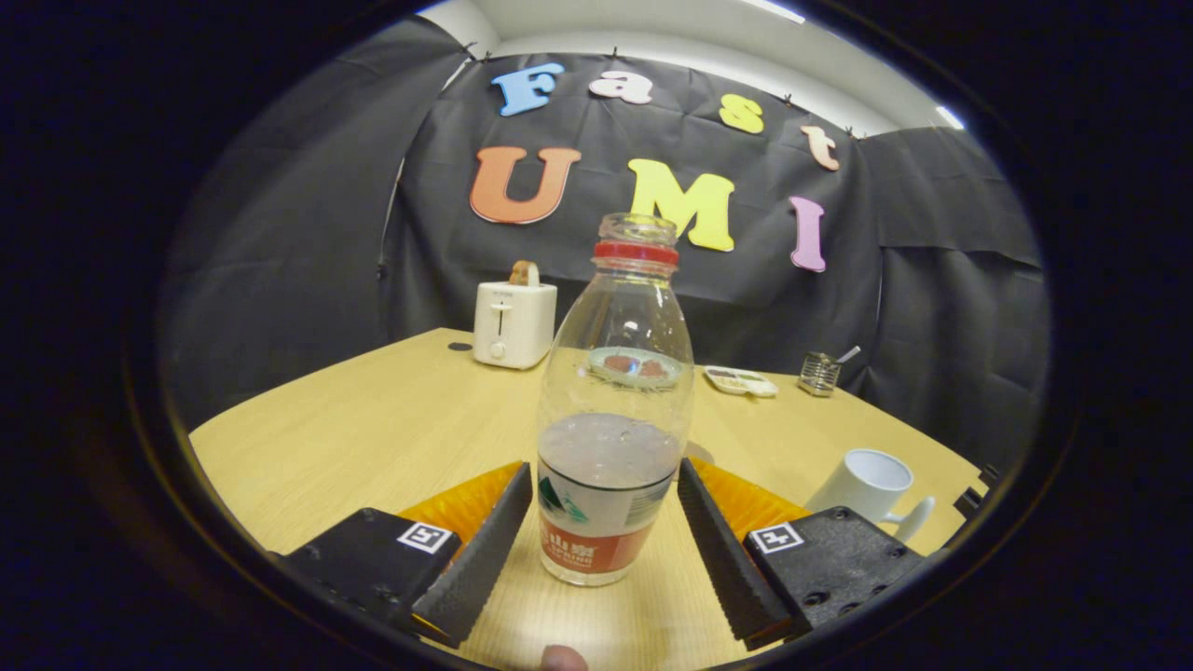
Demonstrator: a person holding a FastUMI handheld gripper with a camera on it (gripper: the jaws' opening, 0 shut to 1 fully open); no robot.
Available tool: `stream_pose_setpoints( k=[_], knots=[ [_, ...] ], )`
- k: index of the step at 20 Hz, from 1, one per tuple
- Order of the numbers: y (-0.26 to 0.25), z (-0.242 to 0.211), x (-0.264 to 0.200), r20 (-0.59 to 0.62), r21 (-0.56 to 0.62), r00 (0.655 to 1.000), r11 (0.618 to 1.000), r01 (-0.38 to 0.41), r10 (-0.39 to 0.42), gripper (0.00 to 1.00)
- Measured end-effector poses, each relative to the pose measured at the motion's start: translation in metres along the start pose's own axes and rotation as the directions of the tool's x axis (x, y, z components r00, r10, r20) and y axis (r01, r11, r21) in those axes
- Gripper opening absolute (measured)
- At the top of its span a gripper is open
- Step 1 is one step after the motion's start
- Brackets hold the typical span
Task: Take the bottle from table, then pour the juice into the cup, finally place the bottle on the coaster
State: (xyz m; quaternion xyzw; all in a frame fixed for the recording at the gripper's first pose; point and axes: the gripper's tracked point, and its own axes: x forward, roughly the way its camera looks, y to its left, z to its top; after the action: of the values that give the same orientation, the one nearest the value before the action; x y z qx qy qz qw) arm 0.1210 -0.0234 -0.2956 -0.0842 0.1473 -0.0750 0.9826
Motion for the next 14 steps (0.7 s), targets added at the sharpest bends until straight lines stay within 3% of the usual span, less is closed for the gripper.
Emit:
stream_pose_setpoints(
  k=[4,14],
  knots=[
    [0.001,0.002,-0.002,-0.003,-0.014,1.0,1.0,-0.008,0.008,0.84],
    [-0.021,0.07,-0.047,0.105,0.042,0.994,0.999,-0.025,0.02,0.77]
  ],
)
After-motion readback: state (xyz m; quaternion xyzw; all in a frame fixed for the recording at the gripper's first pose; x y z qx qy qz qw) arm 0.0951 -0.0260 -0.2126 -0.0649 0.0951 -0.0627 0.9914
